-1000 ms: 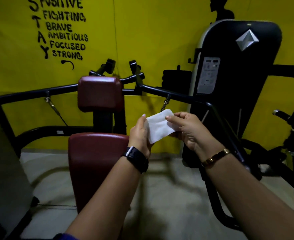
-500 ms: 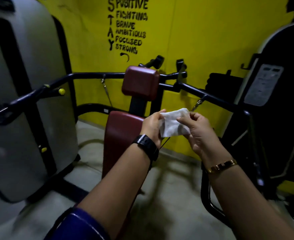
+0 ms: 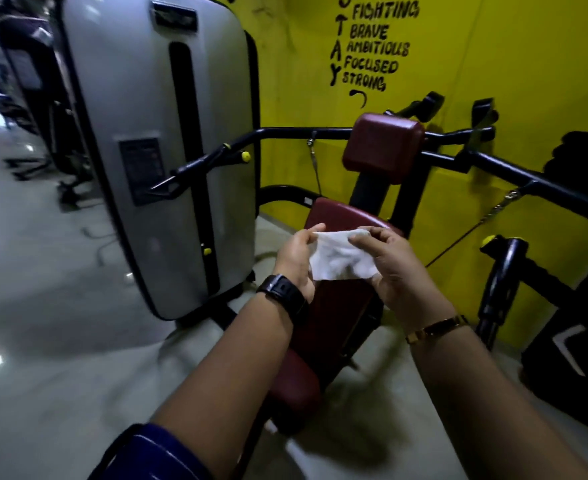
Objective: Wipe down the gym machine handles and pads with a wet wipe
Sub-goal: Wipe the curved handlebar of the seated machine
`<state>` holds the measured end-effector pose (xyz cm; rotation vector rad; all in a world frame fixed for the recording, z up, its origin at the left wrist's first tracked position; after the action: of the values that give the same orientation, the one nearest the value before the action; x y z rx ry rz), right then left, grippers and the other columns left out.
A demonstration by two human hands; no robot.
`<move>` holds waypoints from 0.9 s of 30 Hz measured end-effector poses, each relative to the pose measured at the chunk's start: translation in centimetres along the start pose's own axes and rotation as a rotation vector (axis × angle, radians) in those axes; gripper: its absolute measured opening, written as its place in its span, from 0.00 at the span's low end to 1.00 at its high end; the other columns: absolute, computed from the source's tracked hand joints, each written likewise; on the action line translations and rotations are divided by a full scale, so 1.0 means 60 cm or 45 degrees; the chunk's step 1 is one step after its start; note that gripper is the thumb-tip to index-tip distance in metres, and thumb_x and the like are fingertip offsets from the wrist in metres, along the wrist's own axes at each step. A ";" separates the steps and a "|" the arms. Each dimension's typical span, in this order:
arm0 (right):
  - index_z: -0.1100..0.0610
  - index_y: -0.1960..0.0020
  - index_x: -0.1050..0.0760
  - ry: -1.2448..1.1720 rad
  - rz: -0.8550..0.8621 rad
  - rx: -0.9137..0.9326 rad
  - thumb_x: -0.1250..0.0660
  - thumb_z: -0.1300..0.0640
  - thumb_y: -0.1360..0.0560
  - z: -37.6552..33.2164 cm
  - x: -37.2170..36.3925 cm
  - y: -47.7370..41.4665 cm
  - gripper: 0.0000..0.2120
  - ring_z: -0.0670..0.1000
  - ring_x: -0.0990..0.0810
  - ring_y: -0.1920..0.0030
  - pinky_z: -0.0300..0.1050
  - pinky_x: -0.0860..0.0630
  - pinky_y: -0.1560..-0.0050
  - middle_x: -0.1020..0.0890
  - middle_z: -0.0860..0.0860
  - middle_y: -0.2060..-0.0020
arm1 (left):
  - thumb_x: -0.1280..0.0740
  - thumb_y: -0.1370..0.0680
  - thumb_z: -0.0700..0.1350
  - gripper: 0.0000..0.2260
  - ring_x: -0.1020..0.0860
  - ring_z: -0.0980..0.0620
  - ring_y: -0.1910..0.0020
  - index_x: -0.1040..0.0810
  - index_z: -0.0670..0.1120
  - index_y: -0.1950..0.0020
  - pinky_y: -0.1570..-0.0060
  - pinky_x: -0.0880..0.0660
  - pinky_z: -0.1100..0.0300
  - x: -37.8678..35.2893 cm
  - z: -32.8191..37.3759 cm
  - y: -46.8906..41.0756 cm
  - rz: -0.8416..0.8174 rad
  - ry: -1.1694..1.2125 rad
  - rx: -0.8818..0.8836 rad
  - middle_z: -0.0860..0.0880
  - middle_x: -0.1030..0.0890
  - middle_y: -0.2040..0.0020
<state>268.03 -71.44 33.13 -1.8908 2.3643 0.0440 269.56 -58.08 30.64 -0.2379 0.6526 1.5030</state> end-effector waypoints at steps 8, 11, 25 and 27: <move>0.67 0.47 0.23 0.026 -0.160 -0.063 0.34 0.67 0.25 0.010 -0.125 -0.004 0.08 0.63 0.19 0.49 0.60 0.21 0.46 0.18 0.65 0.50 | 0.44 0.18 0.40 0.12 0.20 0.42 0.56 0.23 0.42 0.41 0.53 0.22 0.49 0.118 0.075 0.007 0.150 0.054 -0.107 0.38 0.20 0.48; 0.69 0.45 0.24 0.029 -0.216 -0.073 0.34 0.66 0.25 0.014 -0.188 -0.018 0.10 0.62 0.18 0.51 0.58 0.20 0.49 0.18 0.65 0.51 | 0.43 0.19 0.40 0.11 0.21 0.39 0.49 0.22 0.43 0.44 0.44 0.24 0.45 0.166 0.110 -0.005 0.197 0.072 -0.128 0.36 0.21 0.42; 0.57 0.58 0.28 -0.197 -0.187 -0.285 0.37 0.66 0.24 0.080 -0.506 -0.124 0.06 0.47 0.23 0.63 0.35 0.27 0.73 0.23 0.52 0.63 | 0.42 0.18 0.40 0.11 0.18 0.50 0.66 0.23 0.41 0.40 0.67 0.21 0.60 0.401 0.310 -0.121 0.189 0.055 -0.153 0.44 0.17 0.59; 0.56 0.58 0.28 -0.239 -0.171 -0.298 0.37 0.65 0.24 0.093 -0.544 -0.139 0.06 0.47 0.23 0.58 0.35 0.26 0.69 0.24 0.53 0.60 | 0.42 0.19 0.38 0.09 0.18 0.53 0.71 0.22 0.39 0.47 0.73 0.23 0.64 0.431 0.337 -0.136 0.189 0.046 -0.159 0.46 0.17 0.66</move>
<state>283.59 -41.08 31.49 -2.0386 2.1841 0.4842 280.93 -26.23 31.18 -0.3182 0.6163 1.6882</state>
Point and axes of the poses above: each hand's wrist, its own y-axis away from the middle knuckle, its own x-axis out of the back of the hand, z = x × y, the point moved 7 cm from there along -y, towards the middle knuckle
